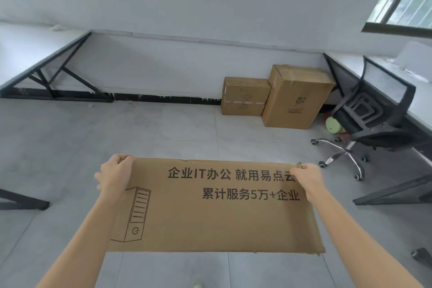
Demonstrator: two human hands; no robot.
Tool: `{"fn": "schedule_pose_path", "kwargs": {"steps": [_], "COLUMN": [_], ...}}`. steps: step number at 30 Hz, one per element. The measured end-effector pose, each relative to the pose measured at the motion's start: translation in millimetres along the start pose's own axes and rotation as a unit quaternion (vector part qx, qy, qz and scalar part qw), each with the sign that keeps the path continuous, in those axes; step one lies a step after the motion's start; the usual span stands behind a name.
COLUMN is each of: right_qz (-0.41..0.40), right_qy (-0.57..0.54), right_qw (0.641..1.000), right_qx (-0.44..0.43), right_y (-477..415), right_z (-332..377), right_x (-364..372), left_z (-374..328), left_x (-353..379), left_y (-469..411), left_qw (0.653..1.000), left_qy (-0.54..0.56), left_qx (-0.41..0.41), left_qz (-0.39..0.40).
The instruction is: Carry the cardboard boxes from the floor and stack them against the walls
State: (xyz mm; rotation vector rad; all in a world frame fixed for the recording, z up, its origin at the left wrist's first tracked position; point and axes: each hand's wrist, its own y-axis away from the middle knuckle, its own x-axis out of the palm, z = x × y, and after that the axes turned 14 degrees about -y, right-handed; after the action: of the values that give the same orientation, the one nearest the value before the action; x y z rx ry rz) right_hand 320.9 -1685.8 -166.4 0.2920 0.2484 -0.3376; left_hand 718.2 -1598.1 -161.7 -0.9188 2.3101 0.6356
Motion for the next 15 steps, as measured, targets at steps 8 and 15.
{"fn": "schedule_pose_path", "kwargs": {"steps": [8,15], "right_qz": [-0.047,-0.065], "right_qy": [-0.04,-0.058], "right_qw": [0.997,0.996], "right_qx": [0.049,0.033], "right_y": [-97,-232], "right_z": [15,40], "right_x": [10,7], "left_z": [-78,-171], "left_x": [80,178], "left_y": [-75,-130], "left_qw": [0.999,0.997], "left_qy": [0.013,0.036], "left_qx": [0.004,0.02], "left_qz": [0.044,0.063]}}
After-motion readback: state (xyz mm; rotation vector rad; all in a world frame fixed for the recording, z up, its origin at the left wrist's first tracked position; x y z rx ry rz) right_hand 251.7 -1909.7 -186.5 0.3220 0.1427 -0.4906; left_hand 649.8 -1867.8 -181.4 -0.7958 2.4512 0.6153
